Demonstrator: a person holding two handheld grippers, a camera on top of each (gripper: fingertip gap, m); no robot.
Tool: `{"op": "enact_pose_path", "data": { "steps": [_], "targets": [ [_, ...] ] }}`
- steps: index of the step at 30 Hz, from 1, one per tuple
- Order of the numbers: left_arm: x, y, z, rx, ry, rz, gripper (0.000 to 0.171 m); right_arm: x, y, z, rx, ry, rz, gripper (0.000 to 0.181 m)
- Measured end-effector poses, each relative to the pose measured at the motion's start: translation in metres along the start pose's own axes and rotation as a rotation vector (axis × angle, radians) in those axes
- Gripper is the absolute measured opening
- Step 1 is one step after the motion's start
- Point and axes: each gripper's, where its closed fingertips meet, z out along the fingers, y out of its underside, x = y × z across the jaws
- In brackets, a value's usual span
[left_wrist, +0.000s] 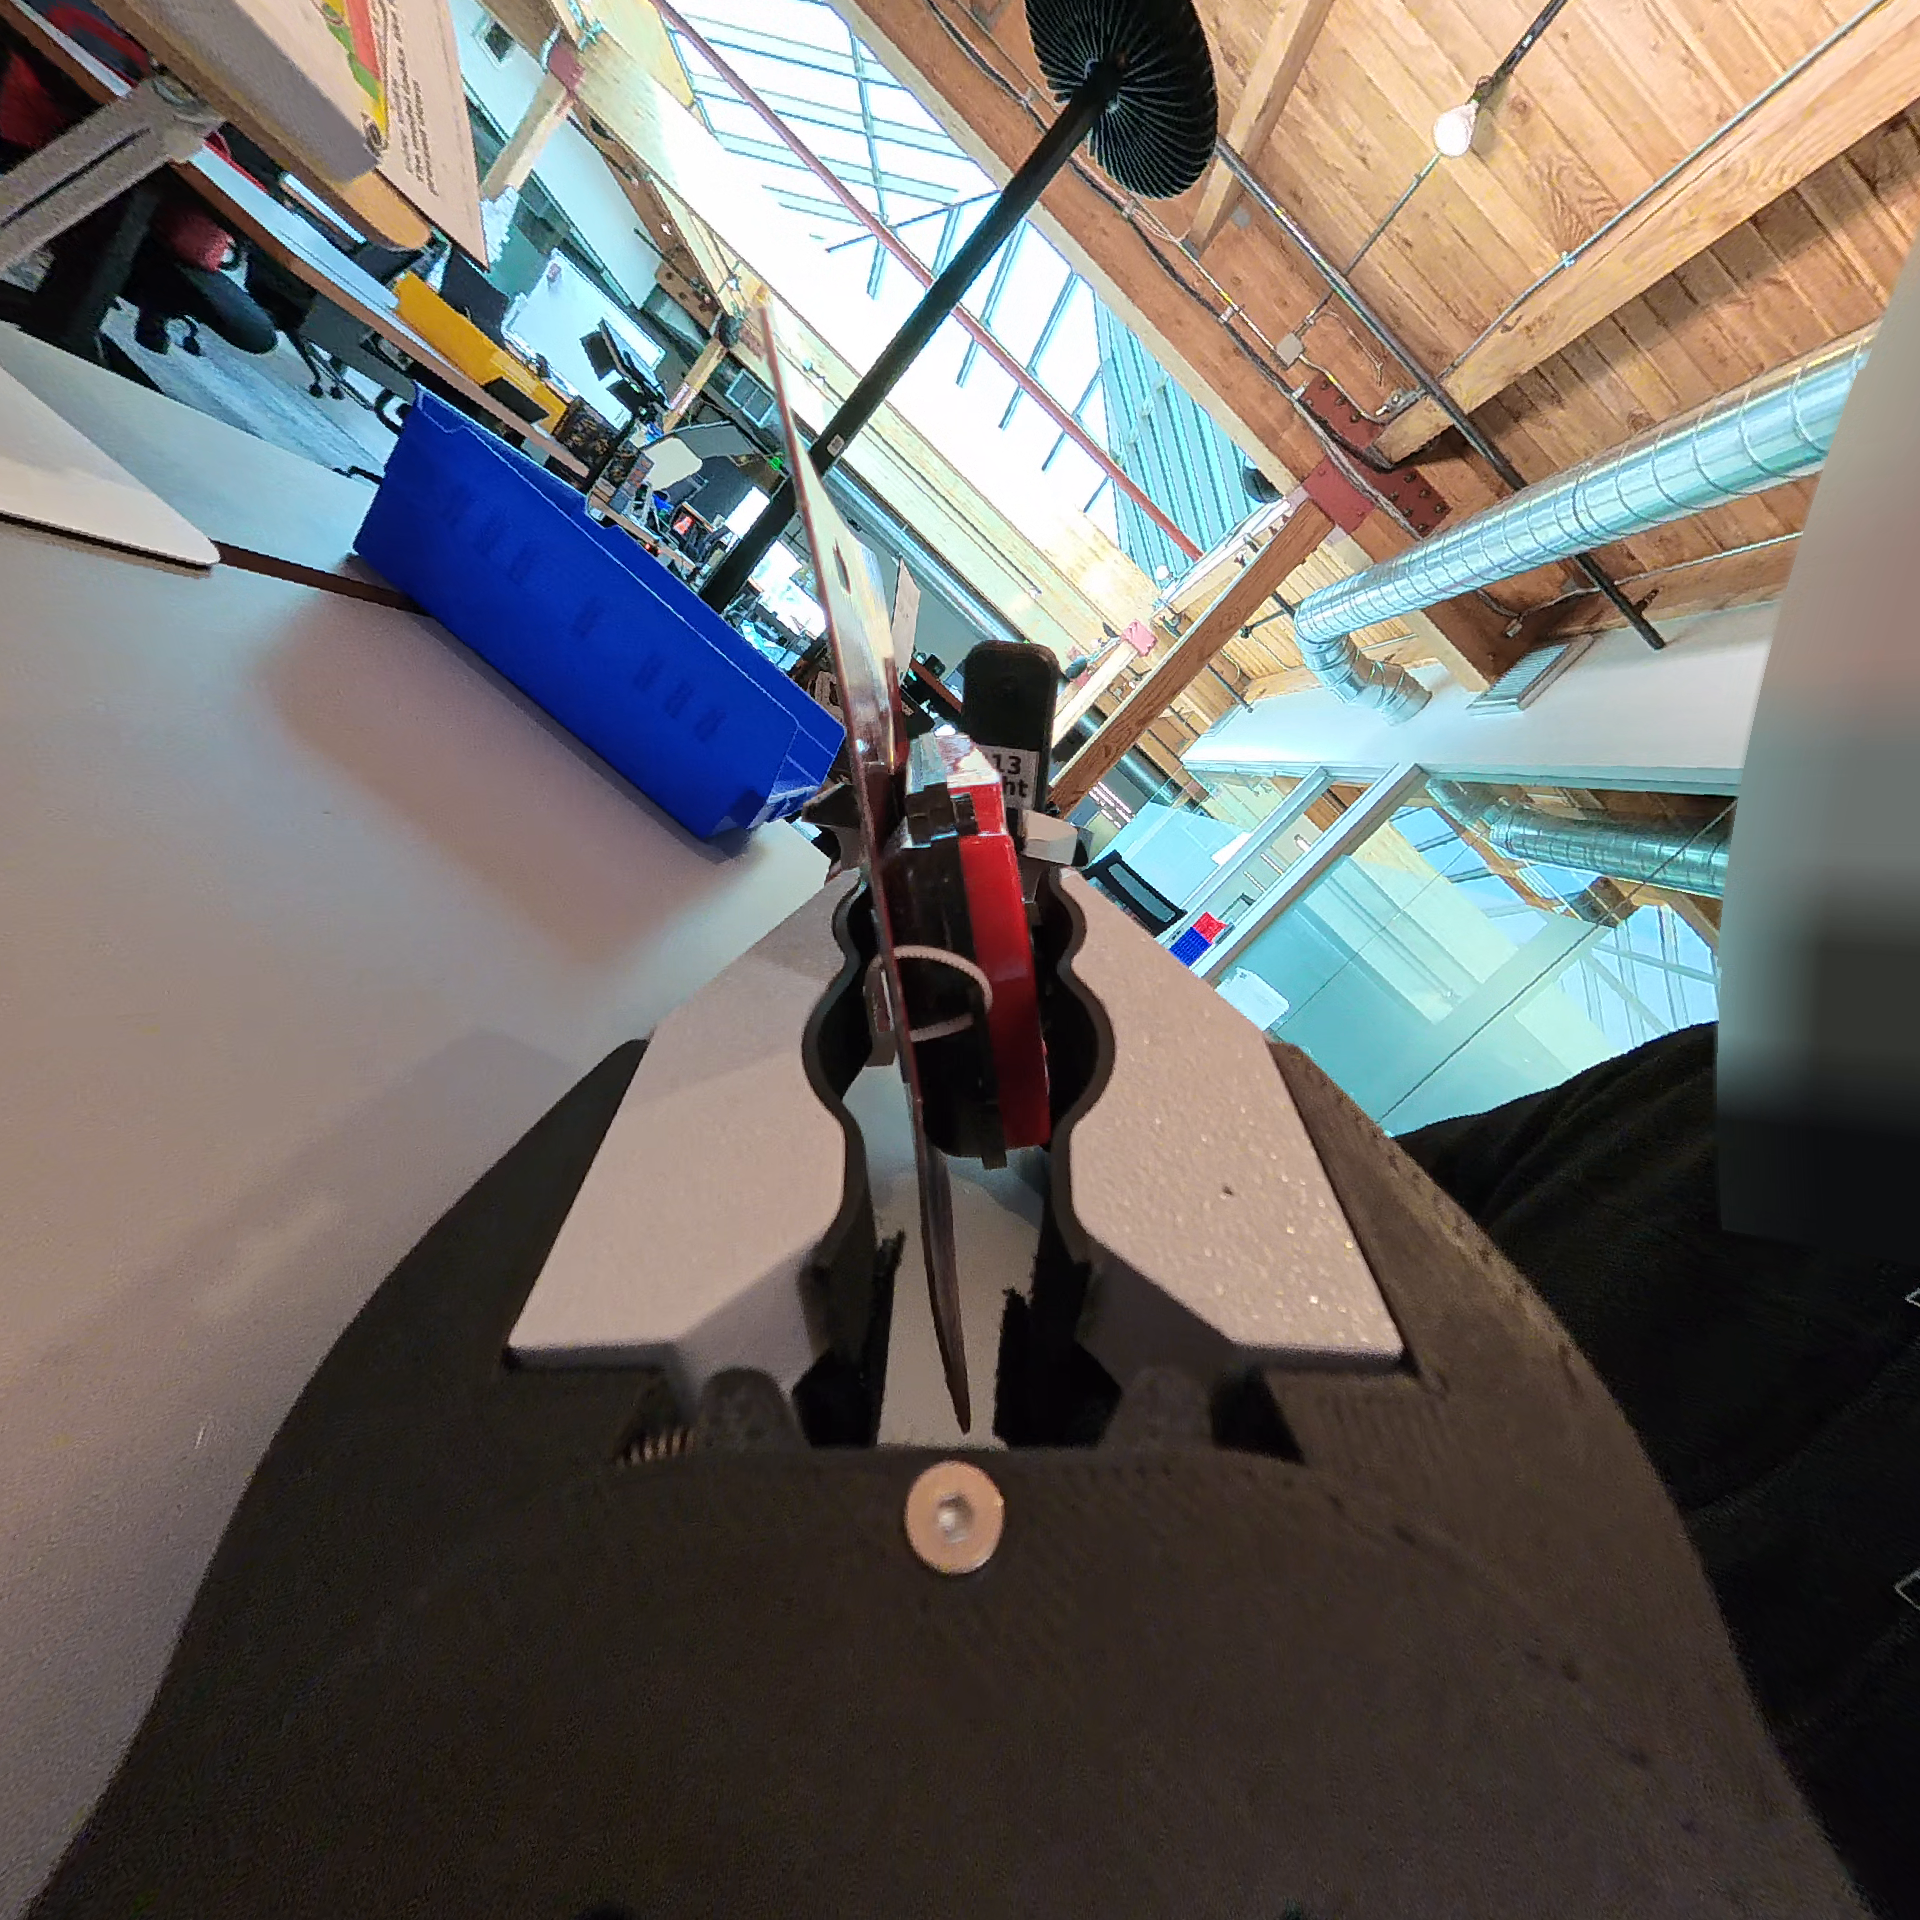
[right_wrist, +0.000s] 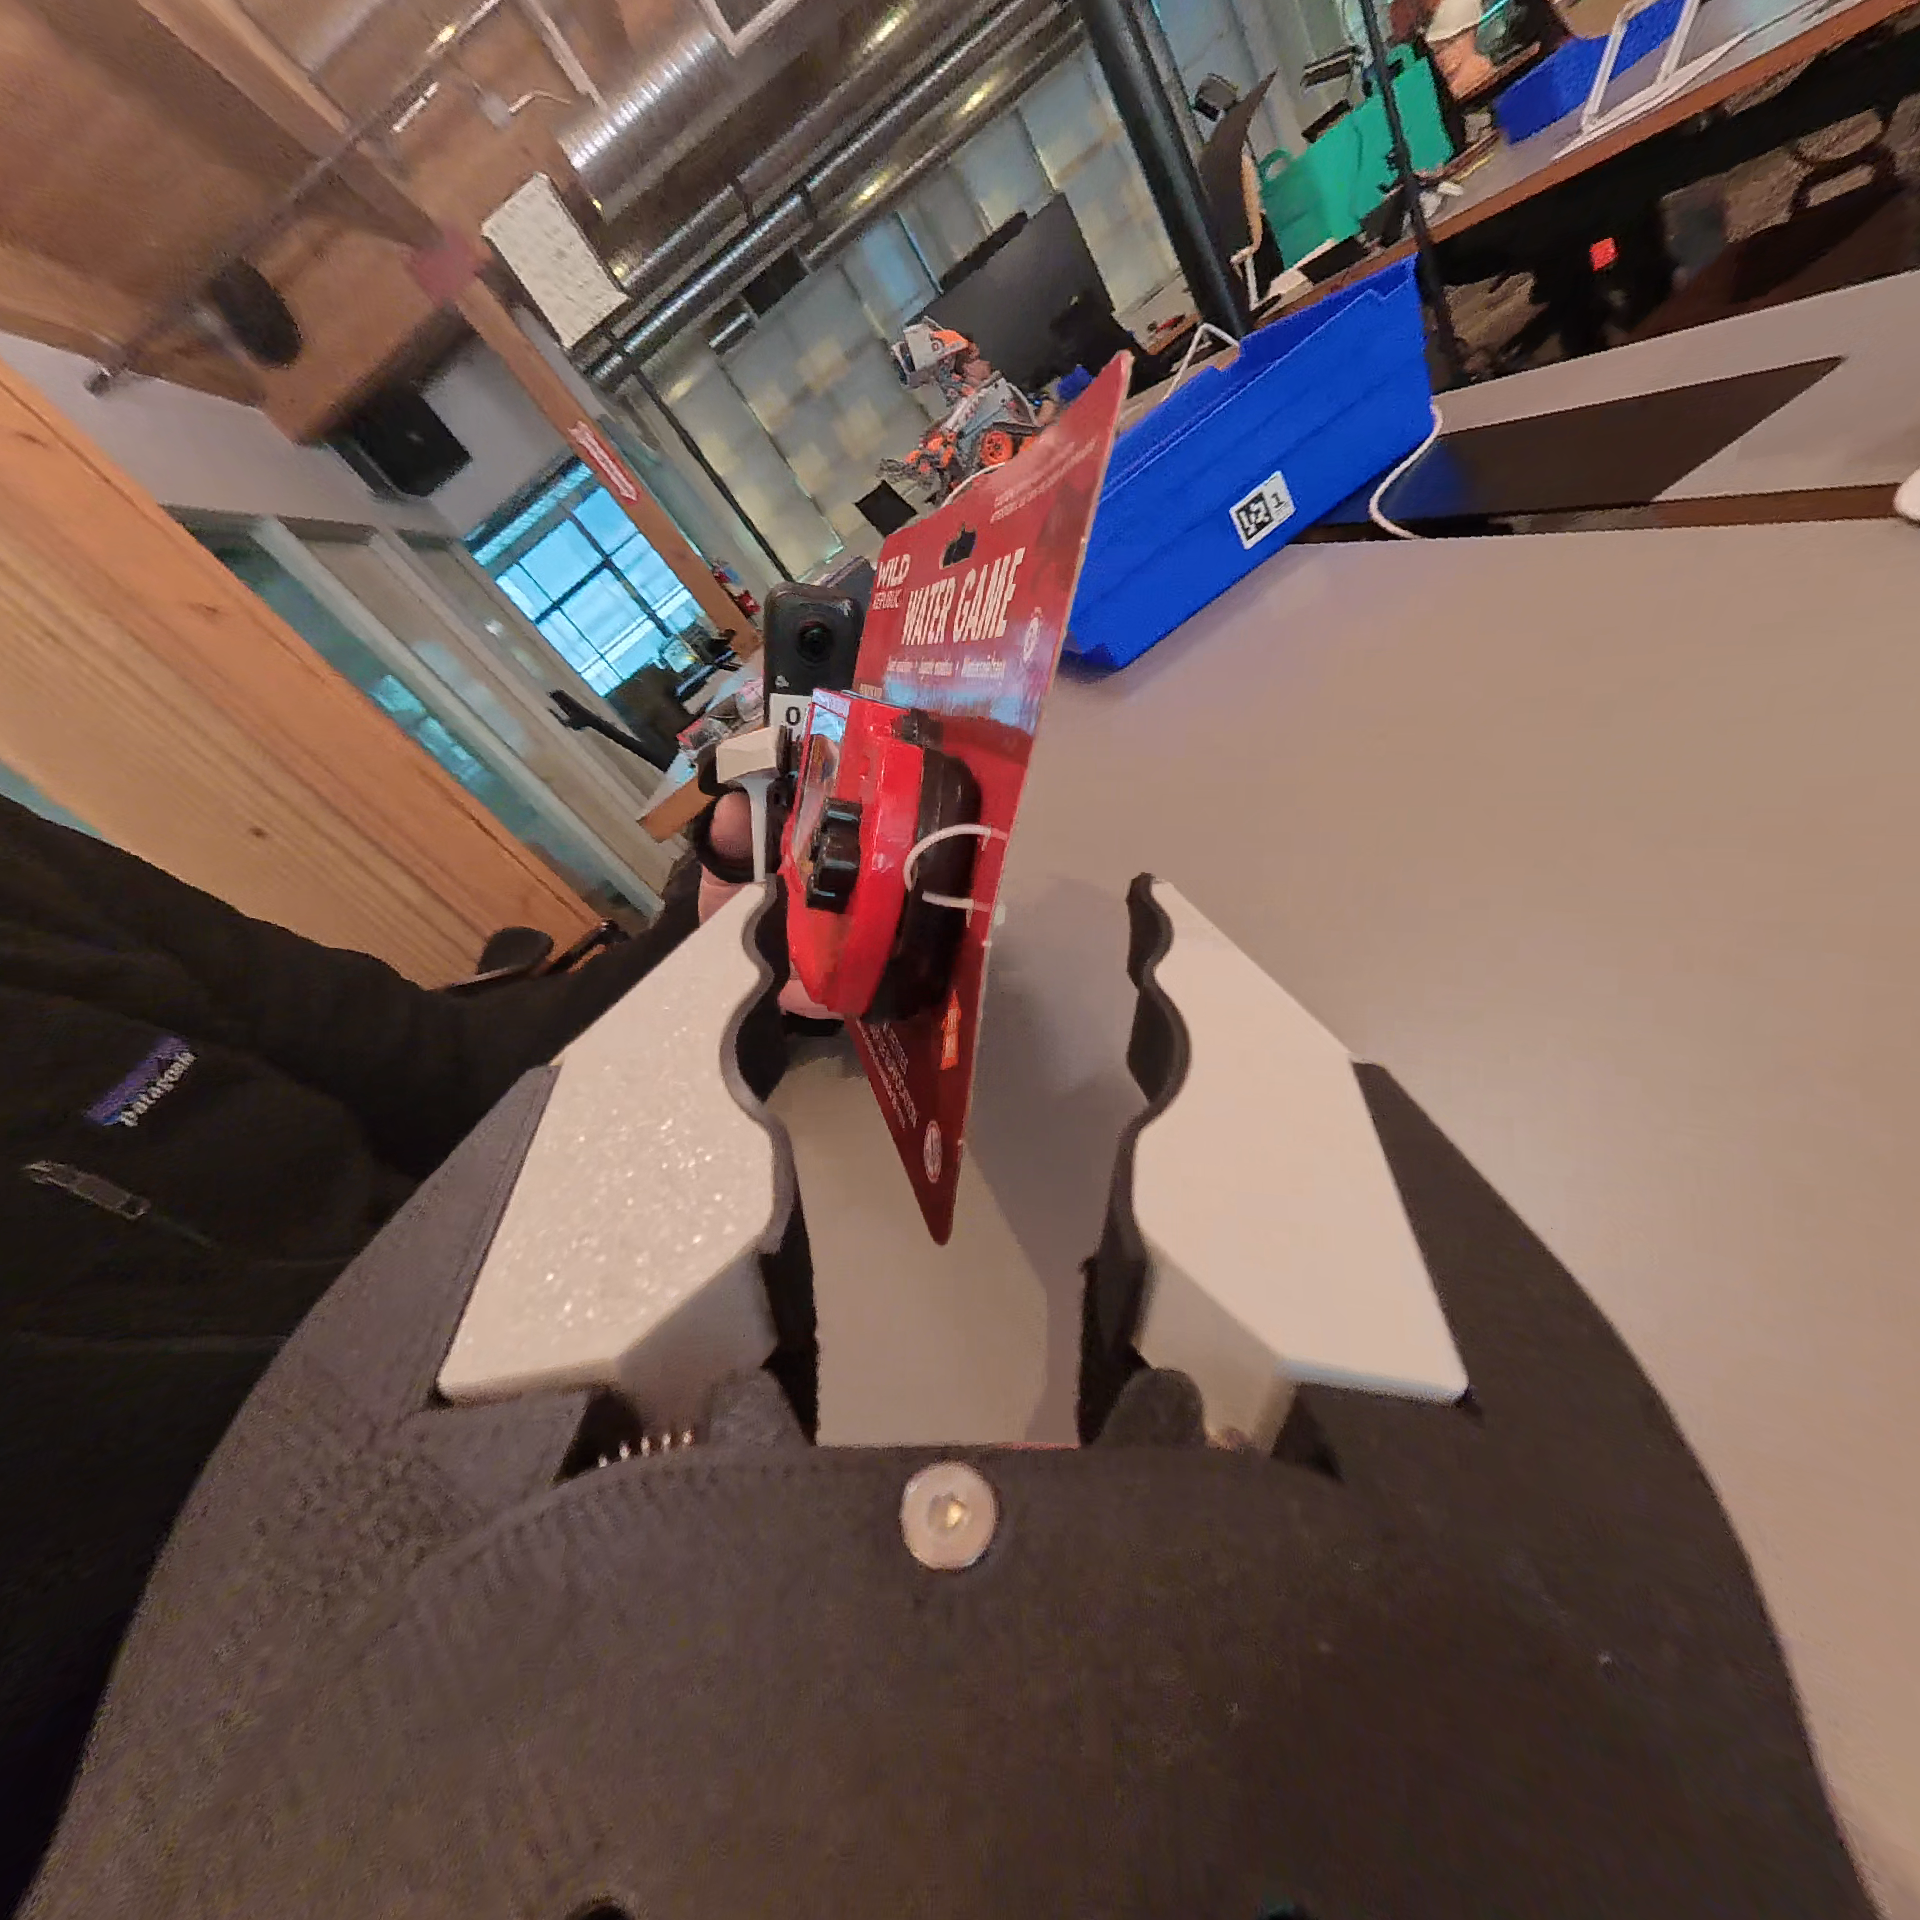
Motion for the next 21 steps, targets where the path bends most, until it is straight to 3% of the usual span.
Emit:
{"op": "enact_pose_path", "data": {
  "steps": [8,21],
  "targets": [
    [0.003,0.005,0.004,-0.02,0.009,0.031,0.028,-0.011,0.003,0.006,0.007,-0.089,0.052,0.036],
    [0.003,0.003,0.005,-0.003,0.027,0.008,0.032,-0.016,-0.008,0.004,0.062,-0.119,0.018,0.029]
  ]
}}
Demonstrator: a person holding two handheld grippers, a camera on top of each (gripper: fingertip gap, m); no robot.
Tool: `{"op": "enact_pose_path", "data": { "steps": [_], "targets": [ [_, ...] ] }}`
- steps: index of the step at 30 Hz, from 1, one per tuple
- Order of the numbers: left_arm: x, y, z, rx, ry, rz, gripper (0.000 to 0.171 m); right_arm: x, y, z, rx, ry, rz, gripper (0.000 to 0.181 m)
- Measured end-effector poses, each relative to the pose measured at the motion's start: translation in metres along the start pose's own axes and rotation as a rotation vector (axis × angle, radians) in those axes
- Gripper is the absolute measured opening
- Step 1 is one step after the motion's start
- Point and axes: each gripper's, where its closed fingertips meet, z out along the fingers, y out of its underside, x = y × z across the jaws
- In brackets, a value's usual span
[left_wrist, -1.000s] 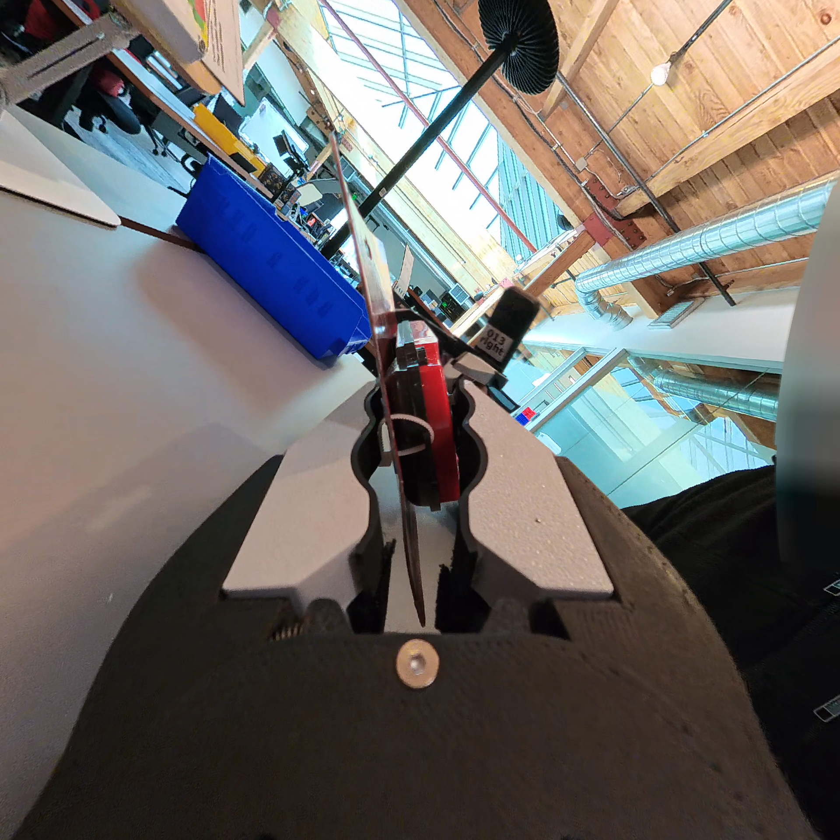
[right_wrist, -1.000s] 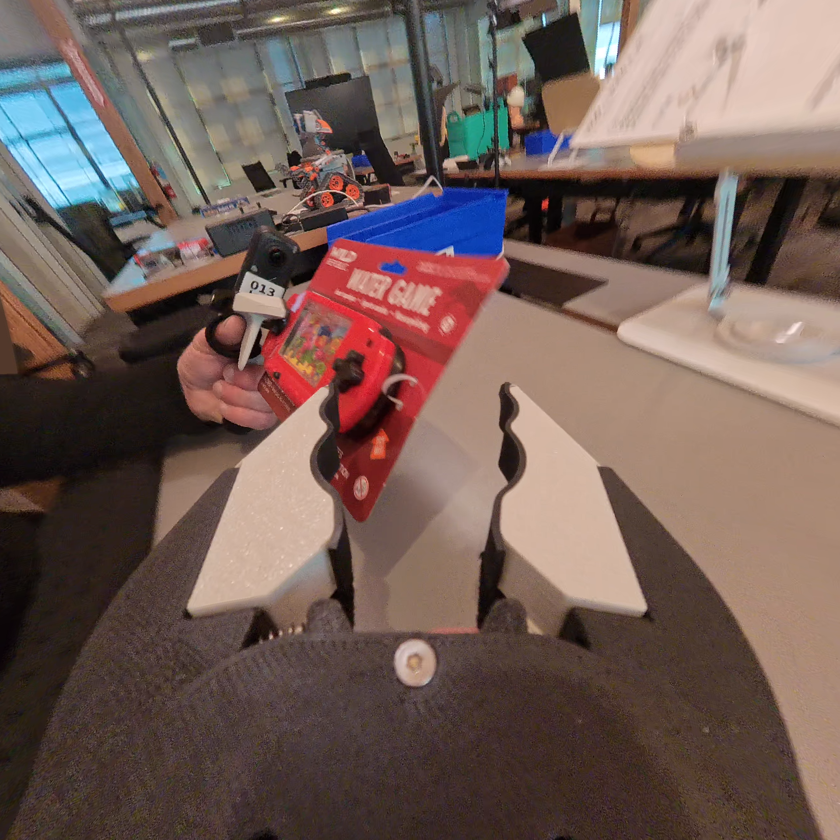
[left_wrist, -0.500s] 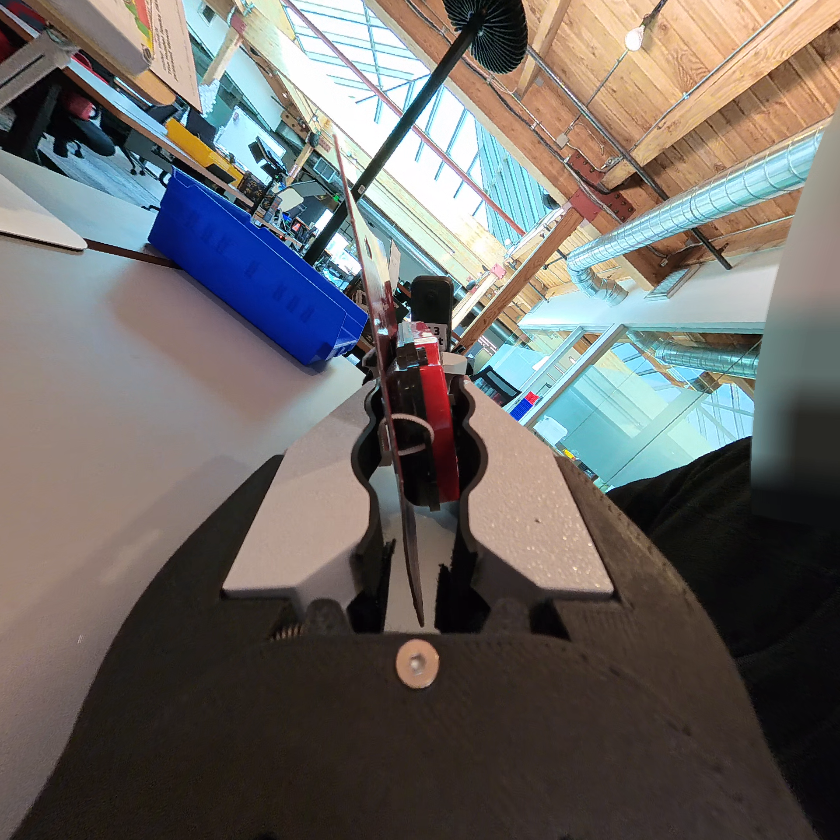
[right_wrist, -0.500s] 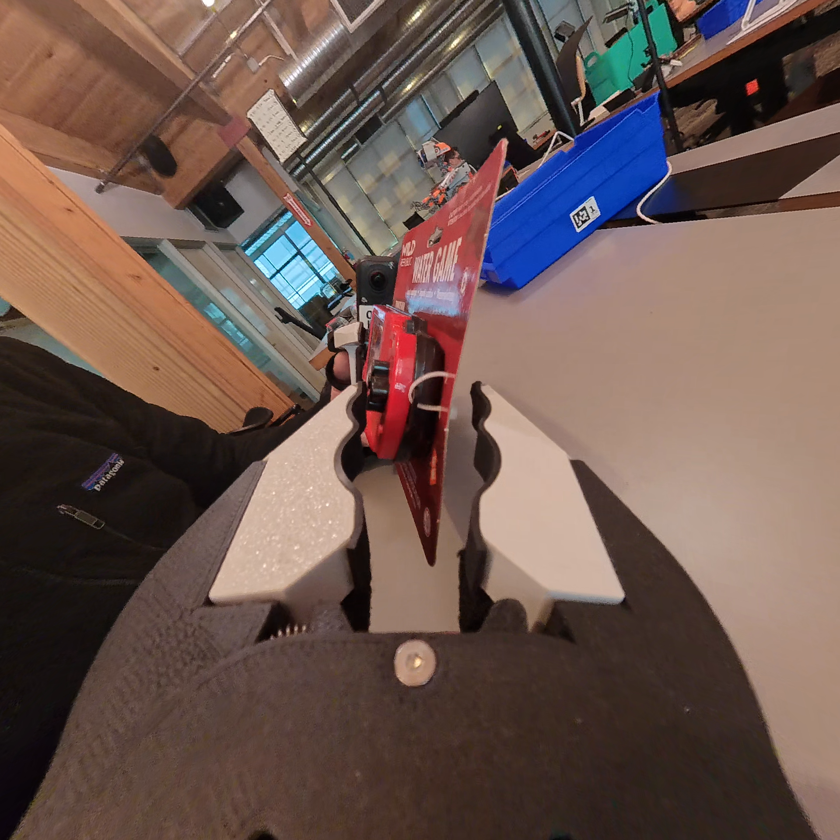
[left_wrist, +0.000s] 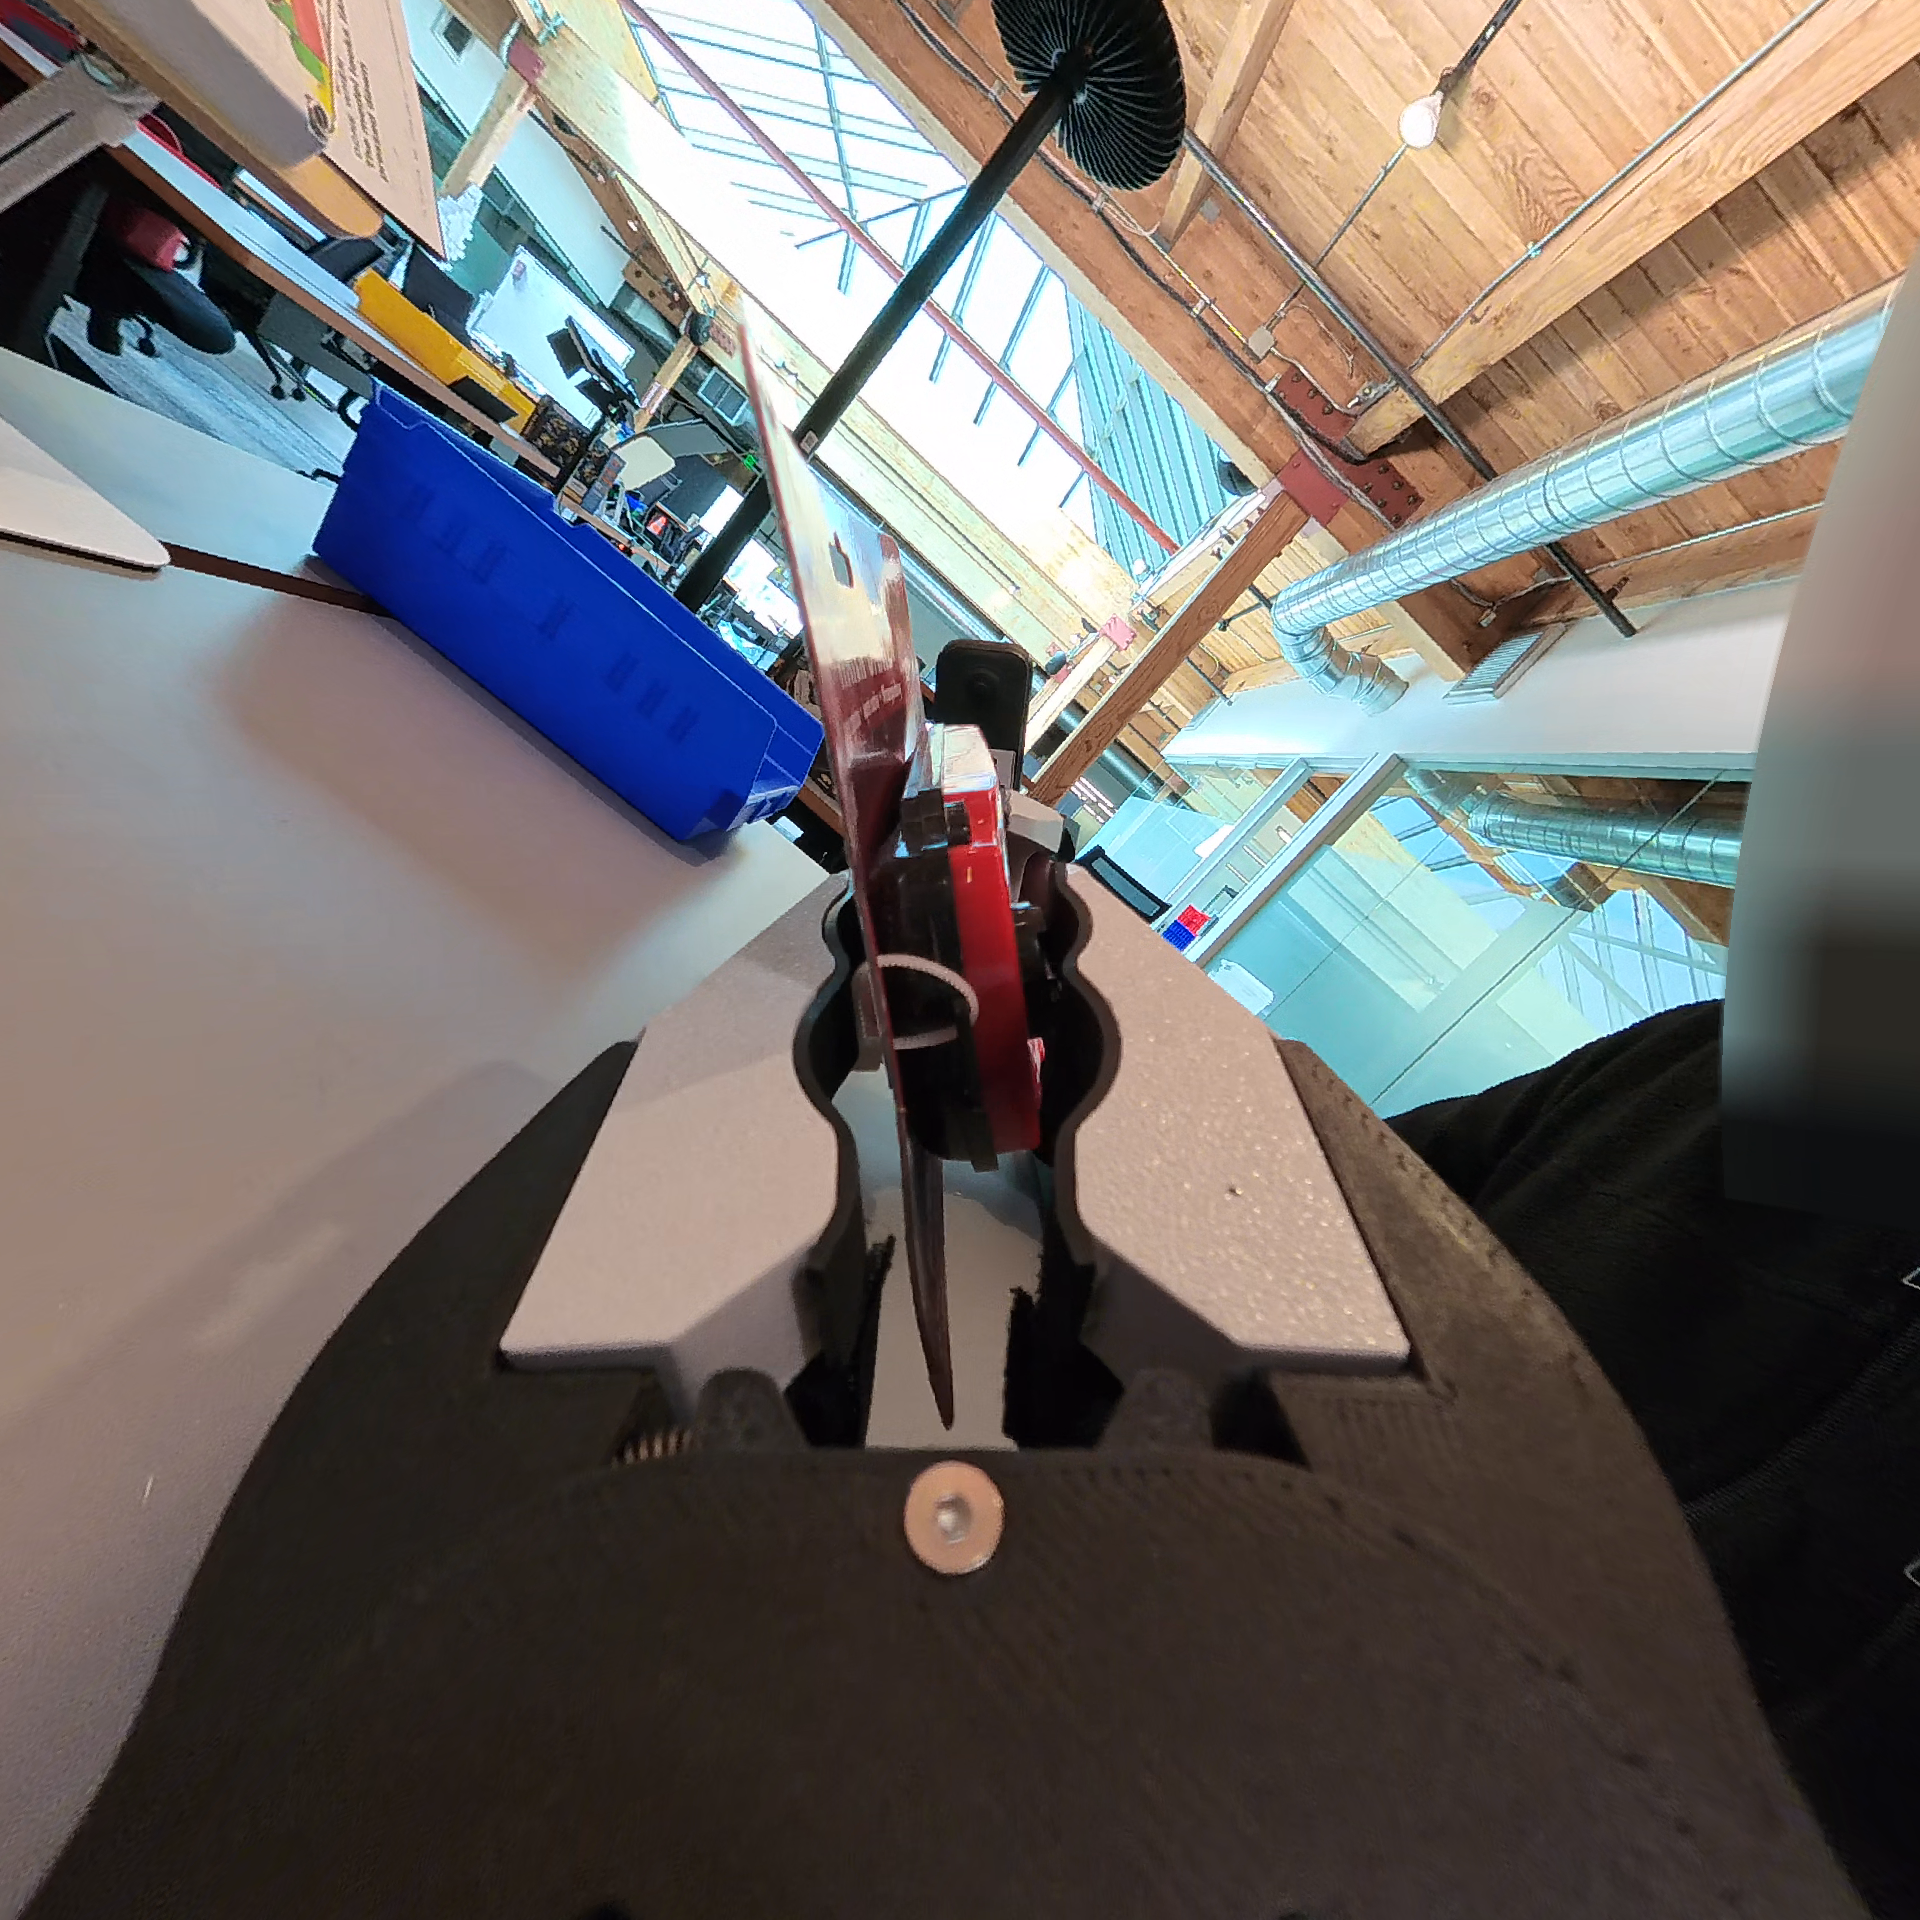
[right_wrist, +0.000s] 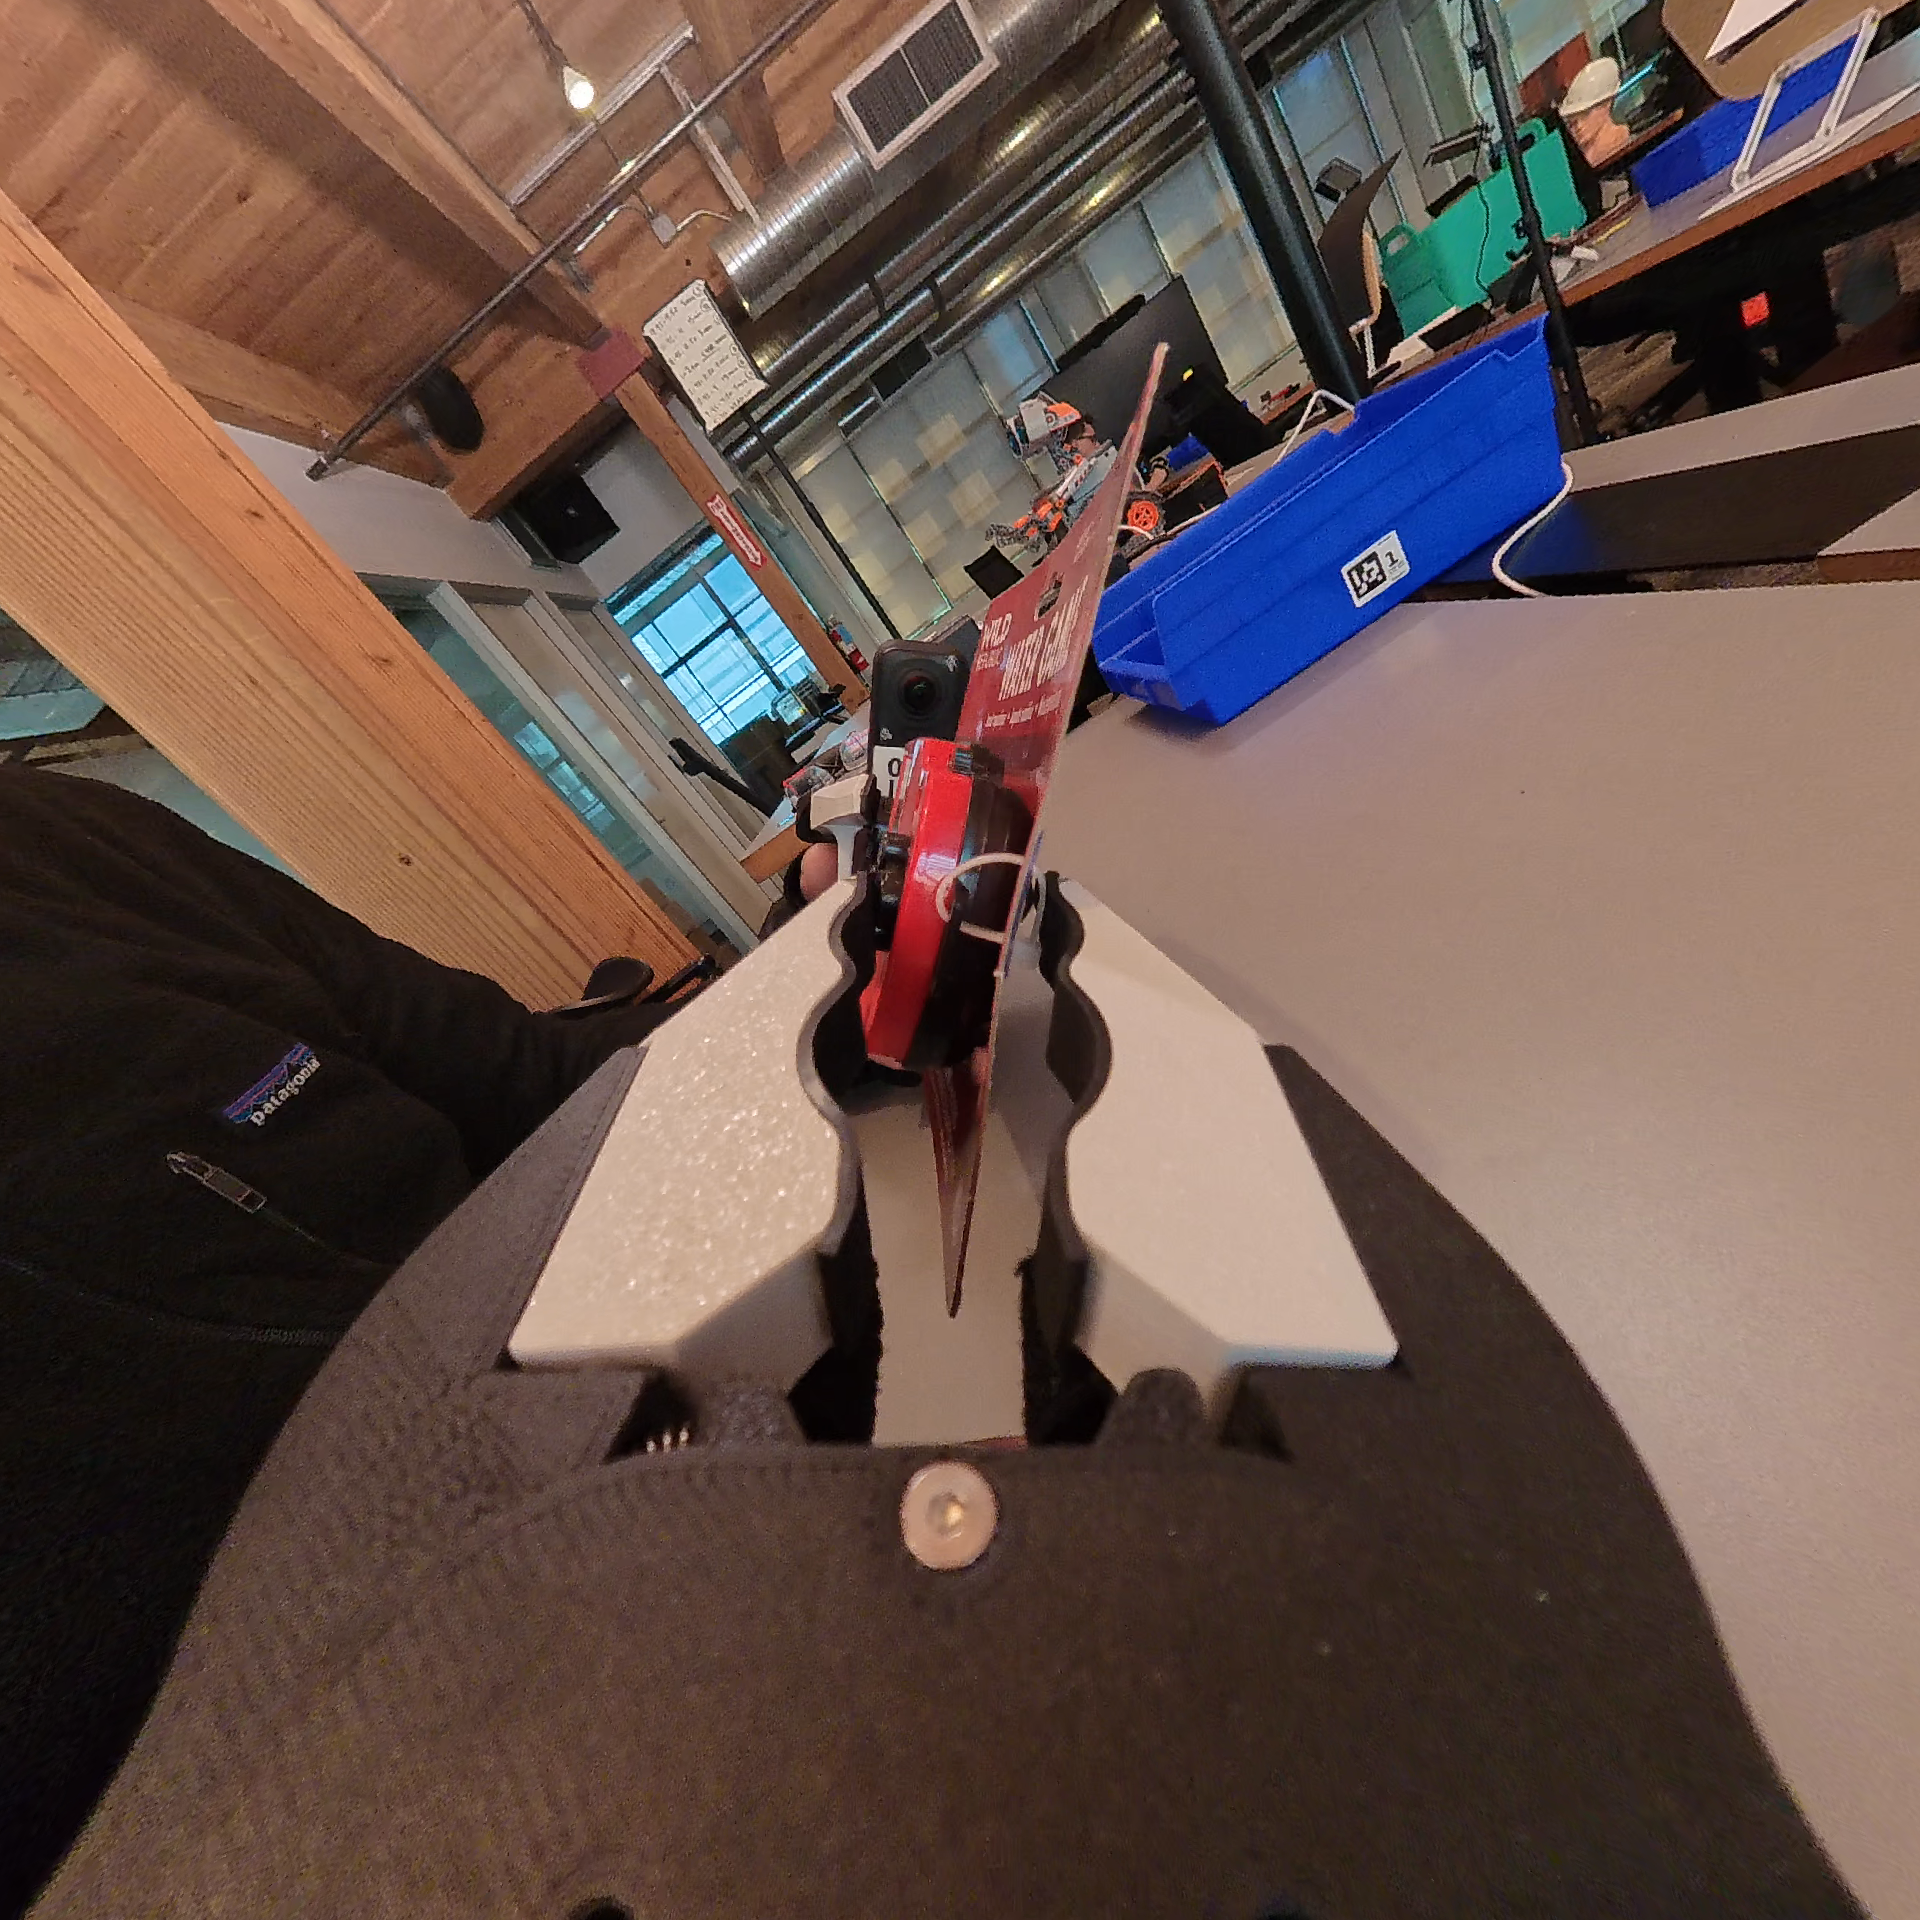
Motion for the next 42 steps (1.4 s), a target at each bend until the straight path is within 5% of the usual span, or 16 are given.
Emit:
{"op": "enact_pose_path", "data": {
  "steps": [31,42],
  "targets": [
    [-0.005,0.033,0.007,-0.149,0.028,-0.145,0.05,-0.008,-0.031,-0.015,0.18,0.007,-0.076,0.027],
    [-0.012,0.026,0.005,-0.104,0.014,-0.163,0.05,-0.013,-0.043,-0.021,0.251,0.0,-0.099,0.027]
  ]
}}
